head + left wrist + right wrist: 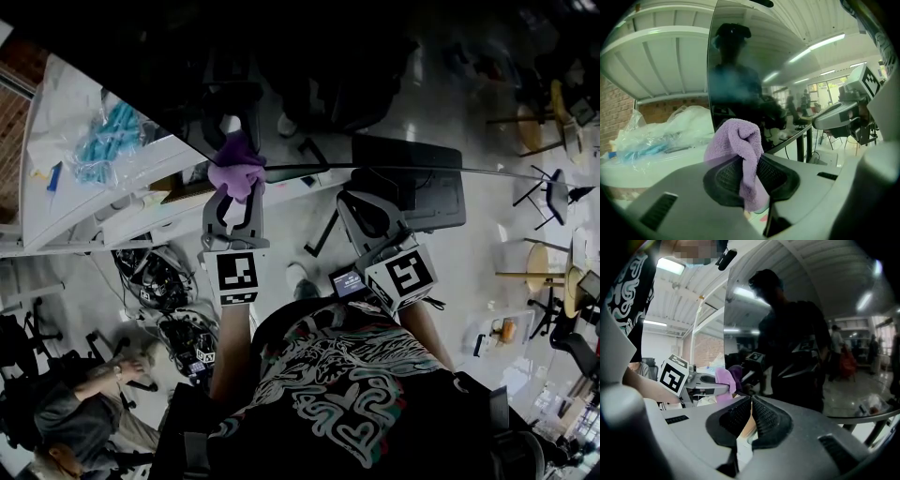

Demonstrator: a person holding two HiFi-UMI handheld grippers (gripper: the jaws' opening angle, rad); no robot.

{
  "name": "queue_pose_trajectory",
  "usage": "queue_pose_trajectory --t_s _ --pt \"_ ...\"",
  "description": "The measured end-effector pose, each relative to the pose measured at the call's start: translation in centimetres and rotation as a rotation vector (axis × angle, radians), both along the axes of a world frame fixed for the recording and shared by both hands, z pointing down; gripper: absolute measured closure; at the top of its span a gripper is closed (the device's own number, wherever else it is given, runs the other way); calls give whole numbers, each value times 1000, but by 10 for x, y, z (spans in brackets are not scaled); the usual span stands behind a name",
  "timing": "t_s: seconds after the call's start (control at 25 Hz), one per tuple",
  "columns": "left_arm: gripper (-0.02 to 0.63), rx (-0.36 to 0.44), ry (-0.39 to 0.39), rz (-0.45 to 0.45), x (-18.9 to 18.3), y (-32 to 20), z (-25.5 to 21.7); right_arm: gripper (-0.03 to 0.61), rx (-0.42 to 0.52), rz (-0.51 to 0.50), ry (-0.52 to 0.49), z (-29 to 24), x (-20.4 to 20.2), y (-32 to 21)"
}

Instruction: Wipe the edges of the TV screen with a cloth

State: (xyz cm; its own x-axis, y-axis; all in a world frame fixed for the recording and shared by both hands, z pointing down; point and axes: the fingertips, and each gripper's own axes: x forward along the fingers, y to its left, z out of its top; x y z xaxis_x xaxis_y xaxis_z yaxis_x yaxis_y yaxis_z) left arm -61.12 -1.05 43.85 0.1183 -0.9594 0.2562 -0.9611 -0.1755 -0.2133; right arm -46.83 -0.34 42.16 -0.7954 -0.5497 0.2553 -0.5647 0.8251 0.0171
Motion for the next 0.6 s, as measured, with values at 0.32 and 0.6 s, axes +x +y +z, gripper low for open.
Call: queue_pose_trajectory --t_s 0.32,0.6 --pt "528 0 5 33 10 -2 -2 545 -6 24 0 1 2 -5" --pt "528 -1 33 51 20 -7 1 545 3 40 -5 -2 7 -7"
